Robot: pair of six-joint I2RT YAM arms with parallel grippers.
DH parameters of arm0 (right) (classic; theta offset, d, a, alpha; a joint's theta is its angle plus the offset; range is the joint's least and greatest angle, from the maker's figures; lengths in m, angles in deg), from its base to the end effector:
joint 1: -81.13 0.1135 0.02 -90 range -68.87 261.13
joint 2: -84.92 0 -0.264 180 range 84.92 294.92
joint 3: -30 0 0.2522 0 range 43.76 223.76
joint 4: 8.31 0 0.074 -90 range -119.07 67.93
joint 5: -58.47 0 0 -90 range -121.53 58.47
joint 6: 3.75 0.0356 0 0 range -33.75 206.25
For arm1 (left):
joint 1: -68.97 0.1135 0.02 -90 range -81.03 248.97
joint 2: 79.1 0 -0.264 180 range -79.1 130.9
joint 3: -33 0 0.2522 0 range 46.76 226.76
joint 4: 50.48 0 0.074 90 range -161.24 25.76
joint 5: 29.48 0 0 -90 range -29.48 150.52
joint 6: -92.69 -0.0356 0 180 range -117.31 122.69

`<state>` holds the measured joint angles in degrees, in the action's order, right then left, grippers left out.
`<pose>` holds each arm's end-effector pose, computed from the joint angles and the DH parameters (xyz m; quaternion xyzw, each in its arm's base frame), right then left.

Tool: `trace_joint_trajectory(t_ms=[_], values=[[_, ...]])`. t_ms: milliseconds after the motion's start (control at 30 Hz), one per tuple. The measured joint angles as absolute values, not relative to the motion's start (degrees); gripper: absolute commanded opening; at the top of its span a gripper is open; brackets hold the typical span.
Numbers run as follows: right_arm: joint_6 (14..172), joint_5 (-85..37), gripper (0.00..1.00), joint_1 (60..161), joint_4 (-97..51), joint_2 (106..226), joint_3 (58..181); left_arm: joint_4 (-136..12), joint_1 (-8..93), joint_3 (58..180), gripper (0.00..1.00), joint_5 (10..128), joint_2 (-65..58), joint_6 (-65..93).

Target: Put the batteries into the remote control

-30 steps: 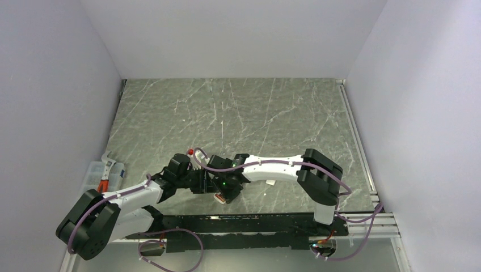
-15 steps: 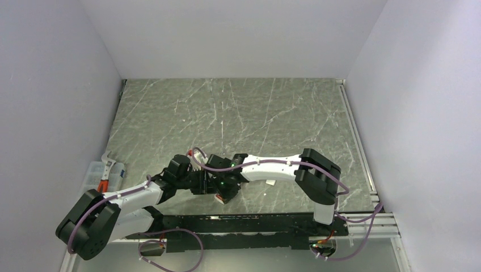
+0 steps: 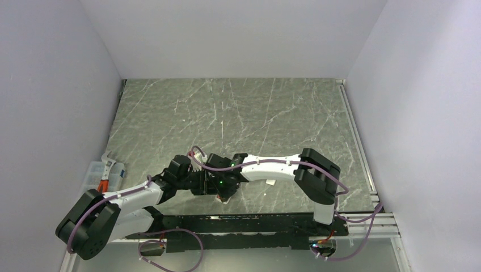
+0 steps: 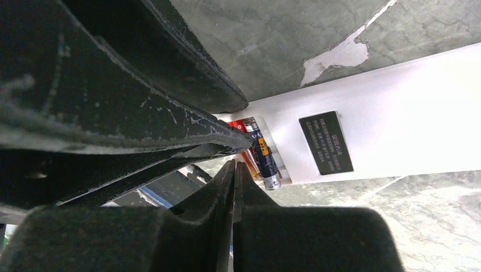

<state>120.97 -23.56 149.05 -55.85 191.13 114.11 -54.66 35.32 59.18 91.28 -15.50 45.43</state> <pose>0.1328 0.3404 0.1697 -0.2923 0.9374 0.1804 0.0568 0.1407 -0.1155 0.1273 0.0387 0.8853 -0.4345 0.1610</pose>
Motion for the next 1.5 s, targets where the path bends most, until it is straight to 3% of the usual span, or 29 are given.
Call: trace_joint_trajectory(t_ms=[533, 1500], values=[[121.0, -25.1, 0.17, 149.0, -56.0, 184.9, 112.8, -56.6, 35.2, 59.2, 0.31, 90.7, -15.6, 45.2], [121.4, -28.1, 0.17, 148.7, -56.2, 184.4, 109.2, -58.0, 35.2, 59.2, 0.31, 90.6, -15.6, 45.2]])
